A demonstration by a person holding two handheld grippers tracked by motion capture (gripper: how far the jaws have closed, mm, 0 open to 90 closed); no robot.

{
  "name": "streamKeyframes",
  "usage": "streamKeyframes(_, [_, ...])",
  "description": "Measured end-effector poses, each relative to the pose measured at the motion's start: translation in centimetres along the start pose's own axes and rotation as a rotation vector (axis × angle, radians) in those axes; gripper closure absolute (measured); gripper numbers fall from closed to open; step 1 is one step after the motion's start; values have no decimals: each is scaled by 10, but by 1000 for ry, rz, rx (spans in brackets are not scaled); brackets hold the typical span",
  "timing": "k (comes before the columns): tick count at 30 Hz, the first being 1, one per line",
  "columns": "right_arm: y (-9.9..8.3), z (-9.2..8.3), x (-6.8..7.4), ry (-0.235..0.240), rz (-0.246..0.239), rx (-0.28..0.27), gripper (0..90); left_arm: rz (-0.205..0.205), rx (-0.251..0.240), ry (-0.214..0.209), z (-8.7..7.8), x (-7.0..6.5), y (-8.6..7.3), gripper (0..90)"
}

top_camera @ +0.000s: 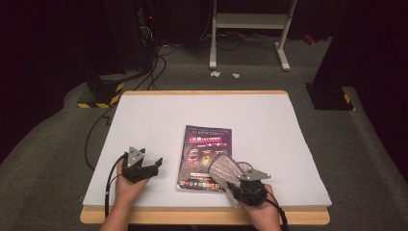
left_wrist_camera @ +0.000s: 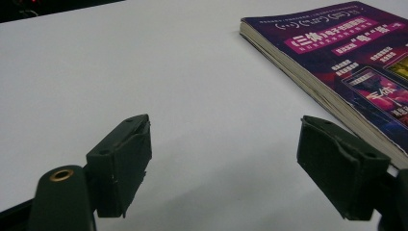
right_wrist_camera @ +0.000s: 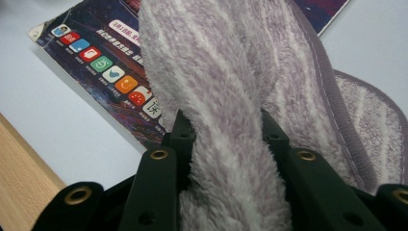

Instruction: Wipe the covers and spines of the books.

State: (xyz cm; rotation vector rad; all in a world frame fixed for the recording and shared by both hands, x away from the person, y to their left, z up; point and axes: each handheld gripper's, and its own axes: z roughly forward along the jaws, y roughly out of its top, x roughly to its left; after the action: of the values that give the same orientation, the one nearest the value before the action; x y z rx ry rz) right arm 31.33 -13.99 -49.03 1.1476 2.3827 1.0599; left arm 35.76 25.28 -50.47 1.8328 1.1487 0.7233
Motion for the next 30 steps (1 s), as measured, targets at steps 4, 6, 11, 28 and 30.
streamKeyframes(4, [9,5,5,-22,-26,18,681,-2,1,0,0,0,0,198])
streamKeyframes(6, [23,17,8,-33,-41,35,681,-3,2,-1,0,0,0,198])
streamKeyframes(11, [46,43,26,16,-75,45,682,-5,1,-4,0,0,0,198])
streamKeyframes(28, [64,70,45,56,-124,24,683,-17,-25,-1,-3,2,-1,197])
streamKeyframes(30, [57,60,27,23,-89,23,683,-11,-24,1,-2,2,-1,198])
